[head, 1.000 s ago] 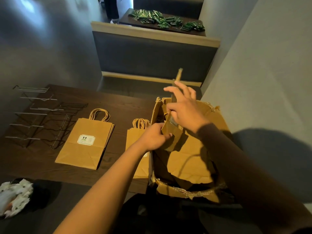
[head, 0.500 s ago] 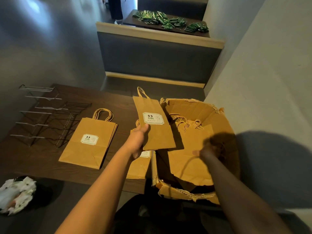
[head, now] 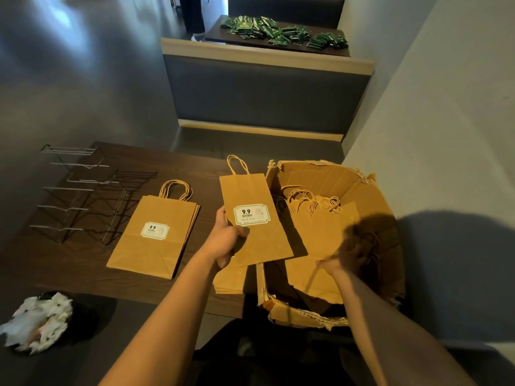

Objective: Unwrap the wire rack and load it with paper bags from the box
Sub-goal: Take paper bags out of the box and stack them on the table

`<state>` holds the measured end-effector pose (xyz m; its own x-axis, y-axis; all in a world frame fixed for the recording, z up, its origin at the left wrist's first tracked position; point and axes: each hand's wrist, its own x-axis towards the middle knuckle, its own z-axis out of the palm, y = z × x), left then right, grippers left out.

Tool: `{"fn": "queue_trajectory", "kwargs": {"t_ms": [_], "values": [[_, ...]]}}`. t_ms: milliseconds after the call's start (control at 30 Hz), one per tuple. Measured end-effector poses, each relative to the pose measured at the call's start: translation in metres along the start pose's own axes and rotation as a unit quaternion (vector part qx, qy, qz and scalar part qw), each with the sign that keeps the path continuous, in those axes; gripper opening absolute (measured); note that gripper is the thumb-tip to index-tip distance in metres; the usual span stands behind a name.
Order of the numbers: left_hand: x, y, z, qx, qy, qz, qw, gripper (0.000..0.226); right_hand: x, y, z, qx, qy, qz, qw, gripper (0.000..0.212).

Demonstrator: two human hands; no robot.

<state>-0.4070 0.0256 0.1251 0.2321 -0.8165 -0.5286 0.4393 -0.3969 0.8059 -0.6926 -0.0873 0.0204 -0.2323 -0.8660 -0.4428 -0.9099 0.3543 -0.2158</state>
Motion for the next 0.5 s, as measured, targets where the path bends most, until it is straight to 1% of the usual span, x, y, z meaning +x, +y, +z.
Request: {"fn": "queue_trajectory", "kwargs": {"t_ms": [33,67,100,167,200,233,367,433,500], "values": [[0.0,0.0,0.0,0.009,0.005,-0.002,1.0,0.079,0.002,0.0,0.0,0.012,0.02,-0.003,1.0,0.13],[-0.001,-0.001,0.0,0.013,0.012,-0.005,1.0,0.072,0.001,0.0,-0.004,0.02,0.034,-0.007,0.999,0.123],[-0.001,0.0,0.0,0.011,0.019,-0.007,1.0,0.063,0.004,-0.001,-0.007,0.03,0.038,-0.012,0.999,0.11],[-0.001,-0.001,0.001,-0.014,0.028,-0.015,0.999,0.044,0.008,-0.004,-0.017,0.088,0.037,-0.014,0.995,0.073],[0.0,-0.001,0.001,-0.028,0.03,-0.017,0.999,0.036,0.009,-0.006,-0.022,0.121,0.035,-0.02,0.992,0.063],[-0.001,-0.001,0.002,-0.039,0.029,-0.017,0.999,0.033,0.01,-0.008,-0.026,0.15,0.029,-0.033,0.988,0.058],[0.0,0.0,0.0,-0.072,0.016,-0.014,0.997,0.036,-0.001,-0.026,-0.058,0.251,-0.066,-0.076,0.963,0.042],[-0.002,0.002,-0.001,-0.077,0.007,-0.009,0.997,0.041,-0.011,-0.035,-0.079,0.261,-0.077,-0.102,0.957,0.04],[-0.005,0.003,-0.002,-0.08,-0.01,-0.002,0.997,0.046,-0.027,-0.045,-0.101,0.251,-0.051,-0.145,0.956,0.038]]}}
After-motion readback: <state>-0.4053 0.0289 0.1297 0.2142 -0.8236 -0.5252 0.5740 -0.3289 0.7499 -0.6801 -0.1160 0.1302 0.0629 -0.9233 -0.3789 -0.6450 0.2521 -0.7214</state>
